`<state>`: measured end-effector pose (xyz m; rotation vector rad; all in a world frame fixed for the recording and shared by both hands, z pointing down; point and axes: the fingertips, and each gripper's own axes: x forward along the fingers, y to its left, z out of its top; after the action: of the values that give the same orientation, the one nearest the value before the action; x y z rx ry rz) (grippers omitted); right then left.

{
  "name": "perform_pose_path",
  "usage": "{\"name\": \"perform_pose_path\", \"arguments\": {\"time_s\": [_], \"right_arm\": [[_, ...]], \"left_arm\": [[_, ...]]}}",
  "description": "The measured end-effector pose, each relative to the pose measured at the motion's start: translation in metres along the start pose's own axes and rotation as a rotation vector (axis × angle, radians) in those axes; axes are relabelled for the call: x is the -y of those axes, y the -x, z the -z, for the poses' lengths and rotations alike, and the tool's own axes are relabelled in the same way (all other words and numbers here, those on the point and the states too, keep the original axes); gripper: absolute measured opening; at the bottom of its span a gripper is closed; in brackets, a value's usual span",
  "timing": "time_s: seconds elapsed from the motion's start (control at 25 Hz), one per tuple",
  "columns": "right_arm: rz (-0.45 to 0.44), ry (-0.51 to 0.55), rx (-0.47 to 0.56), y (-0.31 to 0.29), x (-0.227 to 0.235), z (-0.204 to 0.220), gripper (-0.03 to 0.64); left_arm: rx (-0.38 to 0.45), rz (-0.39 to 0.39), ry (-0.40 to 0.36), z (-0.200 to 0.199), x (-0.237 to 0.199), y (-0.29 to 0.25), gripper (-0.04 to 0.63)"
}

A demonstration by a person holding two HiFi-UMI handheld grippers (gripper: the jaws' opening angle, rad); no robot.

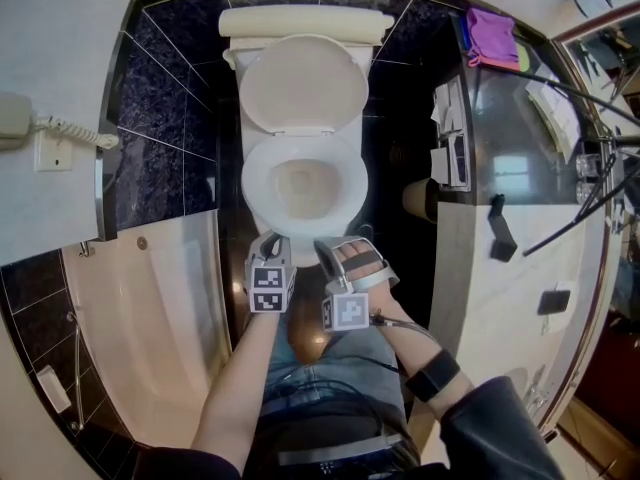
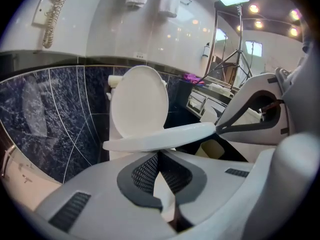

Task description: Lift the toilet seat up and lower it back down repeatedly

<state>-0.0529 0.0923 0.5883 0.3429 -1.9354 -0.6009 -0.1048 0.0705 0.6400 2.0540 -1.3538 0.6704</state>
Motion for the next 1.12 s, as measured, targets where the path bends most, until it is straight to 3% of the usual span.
{"name": "perform_pose_path", "arguments": {"time_s": [0.28,0.48,0.8,1.12], "right_arm": [[0.107,-0.225,-0.025,-0.015,0.018,0.039,0.02],[0.138,-0.375,-0.084,-0.061,0.013,0.078,0.021],[0.145,-0.521,-0.152,-0.126,-0.041,0.117,0.021],[0.119,-0.592,-0.219,-0.145,-0.098,0.143,0.021]], "left_arm": [[-0.096,0.013,0.034,0.072,0.005,-0.011,-0.003],[-0.154,0.029,-0.026,0.143,0.011,-0.024,-0.003],[-0.229,0.059,-0.078,0.243,0.008,-0.063,-0.005],[-0.344,0.086,-0.093,0.295,0.003,-0.088,-0.005]]}}
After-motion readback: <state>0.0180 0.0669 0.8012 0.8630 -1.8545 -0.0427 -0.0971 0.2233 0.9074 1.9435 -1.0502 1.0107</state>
